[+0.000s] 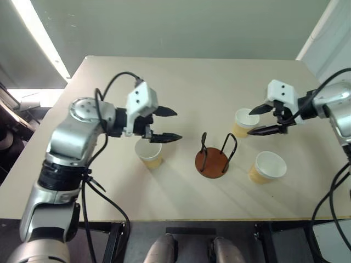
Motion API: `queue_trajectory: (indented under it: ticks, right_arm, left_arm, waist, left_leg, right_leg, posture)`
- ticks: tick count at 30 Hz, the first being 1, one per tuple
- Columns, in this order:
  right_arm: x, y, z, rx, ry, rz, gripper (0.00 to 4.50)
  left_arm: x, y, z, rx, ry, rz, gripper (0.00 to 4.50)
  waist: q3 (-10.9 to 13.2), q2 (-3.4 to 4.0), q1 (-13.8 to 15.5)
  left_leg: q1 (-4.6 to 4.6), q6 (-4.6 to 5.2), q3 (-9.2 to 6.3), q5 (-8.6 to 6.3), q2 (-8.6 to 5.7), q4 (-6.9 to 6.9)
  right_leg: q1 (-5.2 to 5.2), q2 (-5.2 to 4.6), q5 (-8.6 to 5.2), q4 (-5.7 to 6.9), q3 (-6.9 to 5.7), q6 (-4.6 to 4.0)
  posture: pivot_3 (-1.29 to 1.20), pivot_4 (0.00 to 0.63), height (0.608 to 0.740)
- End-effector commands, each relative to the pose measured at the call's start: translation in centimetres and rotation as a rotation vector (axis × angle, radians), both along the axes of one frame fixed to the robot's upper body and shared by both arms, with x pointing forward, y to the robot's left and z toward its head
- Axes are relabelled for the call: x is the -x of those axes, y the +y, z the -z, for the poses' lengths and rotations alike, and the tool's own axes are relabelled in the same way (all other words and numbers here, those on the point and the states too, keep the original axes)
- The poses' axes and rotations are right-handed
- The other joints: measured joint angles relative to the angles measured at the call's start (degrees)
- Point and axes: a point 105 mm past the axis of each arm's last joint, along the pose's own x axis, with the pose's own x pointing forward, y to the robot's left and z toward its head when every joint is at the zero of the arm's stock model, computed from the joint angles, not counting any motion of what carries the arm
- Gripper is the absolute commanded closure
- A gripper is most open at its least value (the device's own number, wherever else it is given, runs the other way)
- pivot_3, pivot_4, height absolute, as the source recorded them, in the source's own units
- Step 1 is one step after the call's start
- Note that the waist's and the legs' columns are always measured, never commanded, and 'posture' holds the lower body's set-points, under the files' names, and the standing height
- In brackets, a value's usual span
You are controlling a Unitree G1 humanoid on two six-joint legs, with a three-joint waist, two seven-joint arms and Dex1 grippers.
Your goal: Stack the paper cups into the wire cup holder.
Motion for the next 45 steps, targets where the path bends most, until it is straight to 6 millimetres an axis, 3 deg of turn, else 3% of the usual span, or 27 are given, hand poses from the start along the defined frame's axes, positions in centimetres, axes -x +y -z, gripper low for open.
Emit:
queue_trajectory:
  ticks: [1,11,14,22,26,30,33,39,45]
  right_arm:
    - [-1.0,-0.4,-0.6,0.069,-0.045,-0.008,0.84]
    - [-2.8,-0.8,1.9,0.199,-0.007,-0.025,0.84]
    - [-3.1,-0.5,2.1,0.211,-0.015,-0.033,1.45]
    - [-2.5,0.4,1.0,0.148,-0.007,-0.066,4.41]
    - [-1.4,0.6,-1.8,0.089,-0.040,-0.083,4.48]
    - [2.1,2.3,-6.2,0.049,-0.103,-0.184,4.48]
    - [5.3,4.1,-8.1,0.053,-0.136,-0.270,4.48]
    - [10.1,7.9,-7.5,0.087,-0.106,-0.433,4.48]
    - [10.6,9.4,-6.3,0.111,-0.092,-0.489,4.48]
  left_arm:
    - [0.6,0.8,-2.1,0.036,-0.064,-0.029,0.57]
    - [0.6,0.6,-1.6,0.024,-0.063,-0.063,0.57]
    - [0.6,0.2,-1.4,0.013,-0.066,-0.056,0.53]
    - [0.6,0.4,-1.2,0.000,-0.053,-0.052,0.53]
    - [0.5,0.5,-1.2,-0.009,-0.053,-0.053,0.53]
    - [0.5,0.7,-1.1,-0.010,-0.045,-0.050,0.53]
    - [0.4,0.6,-0.8,-0.008,-0.038,-0.041,0.53]
    - [0.1,-0.1,-0.4,-0.007,-0.027,-0.007,0.53]
    - [-0.5,-0.5,-0.3,-0.009,-0.032,0.011,0.53]
  waist:
    - [0.00,0.00,0.07]
    - [0.00,0.00,0.12]
    - [0.00,0.00,0.05]
    - [0.00,0.01,0.12]
    - [0.02,0.03,0.12]
    - [0.03,0.05,0.12]
    - [0.04,0.06,0.01]
    - [0.05,0.07,-0.27]
    - [0.06,0.06,-0.31]
  left_leg:
    - [0.00,0.00,0.00,0.00,0.00,0.00]
    - [-0.07,-0.03,-0.06,-0.01,-0.01,-0.02]
    - [-0.06,-0.04,-0.06,-0.01,-0.01,-0.02]
    - [-0.10,-0.06,-0.07,-0.01,-0.01,-0.03]
    - [-0.13,-0.07,-0.07,-0.01,-0.01,-0.04]
    - [-0.21,-0.08,-0.08,-0.01,-0.01,-0.03]
    - [-0.21,-0.09,-0.08,-0.01,0.01,-0.06]
    - [-0.13,-0.10,-0.09,0.00,0.01,-0.01]
    - [-0.07,-0.09,-0.13,0.03,0.00,0.07]
  right_leg:
    - [0.00,0.00,0.00,0.00,-0.01,0.00]
    - [0.00,0.00,0.01,0.00,-0.07,-0.05]
    - [0.00,0.00,0.01,0.00,-0.07,-0.06]
    - [0.00,0.00,0.01,-0.02,-0.08,-0.06]
    - [-0.01,0.00,0.00,-0.02,-0.09,-0.08]
    - [-0.05,0.00,-0.01,-0.06,-0.11,-0.09]
    - [-0.05,0.01,-0.02,-0.09,-0.12,-0.11]
    - [-0.02,0.01,-0.03,-0.22,-0.11,-0.12]
    - [-0.01,-0.01,-0.03,-0.17,-0.10,-0.13]
  posture:
    - [0.00,0.150,0.740]
    - [0.00,0.150,0.740]
    - [0.00,0.150,0.740]
    - [0.00,0.150,0.740]
    - [0.00,0.150,0.740]
    - [0.00,0.150,0.740]
    - [0.00,0.150,0.740]
    - [0.00,0.150,0.740]
    - [0.00,0.150,0.740]
